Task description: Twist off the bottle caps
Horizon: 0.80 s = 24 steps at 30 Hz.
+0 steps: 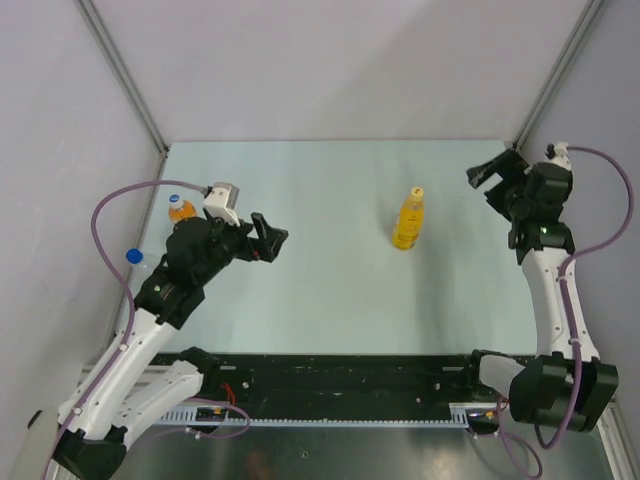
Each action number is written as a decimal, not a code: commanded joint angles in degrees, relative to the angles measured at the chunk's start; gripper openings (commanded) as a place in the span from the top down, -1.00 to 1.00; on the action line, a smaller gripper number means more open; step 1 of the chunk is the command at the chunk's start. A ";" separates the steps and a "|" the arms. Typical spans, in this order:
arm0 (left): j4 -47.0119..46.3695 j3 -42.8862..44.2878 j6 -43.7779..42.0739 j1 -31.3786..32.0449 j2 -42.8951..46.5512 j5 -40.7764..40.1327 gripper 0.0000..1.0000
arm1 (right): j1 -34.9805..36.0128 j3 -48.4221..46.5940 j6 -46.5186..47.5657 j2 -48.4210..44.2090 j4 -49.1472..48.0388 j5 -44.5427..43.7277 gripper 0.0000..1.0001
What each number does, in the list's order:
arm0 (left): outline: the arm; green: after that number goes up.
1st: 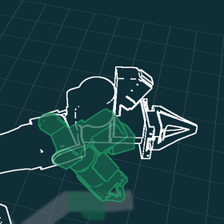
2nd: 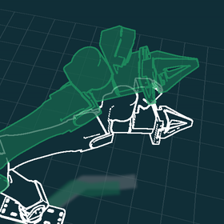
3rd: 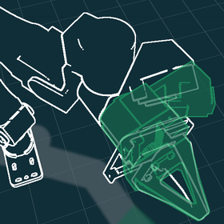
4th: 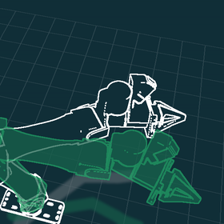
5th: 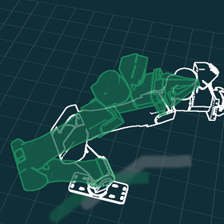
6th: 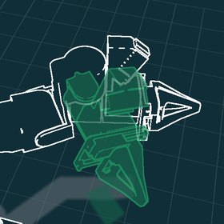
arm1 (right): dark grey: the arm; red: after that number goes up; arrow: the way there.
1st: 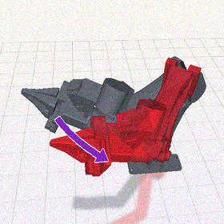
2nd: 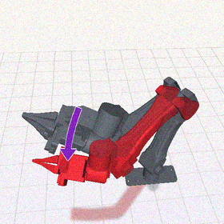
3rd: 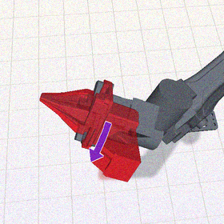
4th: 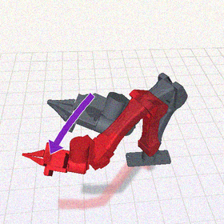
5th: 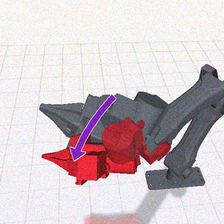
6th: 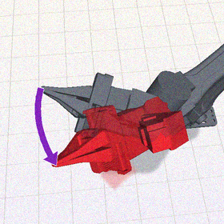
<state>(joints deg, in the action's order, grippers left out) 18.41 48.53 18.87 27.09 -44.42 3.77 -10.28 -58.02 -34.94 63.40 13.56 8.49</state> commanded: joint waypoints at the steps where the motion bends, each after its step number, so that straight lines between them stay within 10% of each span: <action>1: 0.33 -1.17 -0.52 0.15 2.20 2.83 -0.99 | 7.37 -11.43 1.18 4.88 7.17 0.18 -0.99; 12: 0.38 -1.22 -3.52 0.15 -3.33 6.18 -0.99 | 33.74 -42.21 17.00 22.16 27.23 -28.65 -0.99; 24: 0.35 0.55 -2.96 0.15 -11.58 8.91 -0.99 | 32.09 -30.74 18.40 20.96 22.36 -23.92 -0.83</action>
<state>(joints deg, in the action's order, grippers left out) 19.53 46.83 16.01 27.09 -56.01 10.31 22.28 -92.47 -17.45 86.50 37.28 -15.90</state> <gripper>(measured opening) 0.994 0.922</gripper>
